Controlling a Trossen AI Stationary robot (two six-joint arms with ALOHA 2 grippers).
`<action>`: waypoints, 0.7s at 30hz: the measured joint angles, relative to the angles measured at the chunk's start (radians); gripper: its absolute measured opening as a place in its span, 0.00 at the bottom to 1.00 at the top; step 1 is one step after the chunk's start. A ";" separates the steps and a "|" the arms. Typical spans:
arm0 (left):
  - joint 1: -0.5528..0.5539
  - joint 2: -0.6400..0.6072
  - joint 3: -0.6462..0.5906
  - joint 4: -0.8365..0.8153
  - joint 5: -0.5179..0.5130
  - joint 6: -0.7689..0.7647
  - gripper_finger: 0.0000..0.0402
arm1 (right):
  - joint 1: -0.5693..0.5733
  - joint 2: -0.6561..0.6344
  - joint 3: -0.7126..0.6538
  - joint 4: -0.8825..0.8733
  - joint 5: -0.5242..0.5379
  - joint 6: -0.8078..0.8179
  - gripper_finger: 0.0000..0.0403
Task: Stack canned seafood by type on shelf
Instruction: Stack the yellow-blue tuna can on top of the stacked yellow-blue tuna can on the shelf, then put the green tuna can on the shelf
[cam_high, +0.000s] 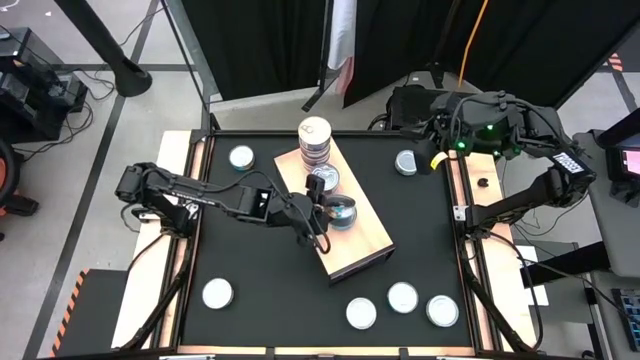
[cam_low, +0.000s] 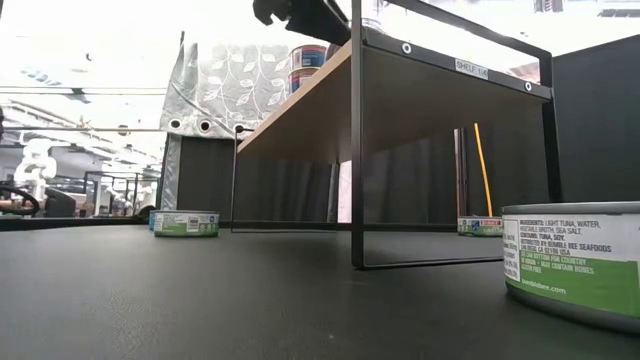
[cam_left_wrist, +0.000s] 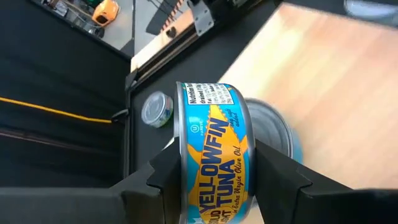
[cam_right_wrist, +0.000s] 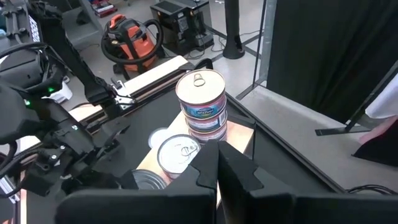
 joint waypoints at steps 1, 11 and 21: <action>0.004 0.002 0.002 0.004 0.012 -0.012 0.40 | 0.000 0.001 0.000 0.000 0.000 0.000 0.00; 0.020 0.006 0.000 -0.038 0.080 -0.130 0.68 | 0.000 0.002 0.000 0.000 0.000 -0.016 0.00; 0.020 0.006 0.093 -0.133 0.051 -0.206 0.73 | 0.000 0.004 -0.003 -0.149 0.002 0.036 0.00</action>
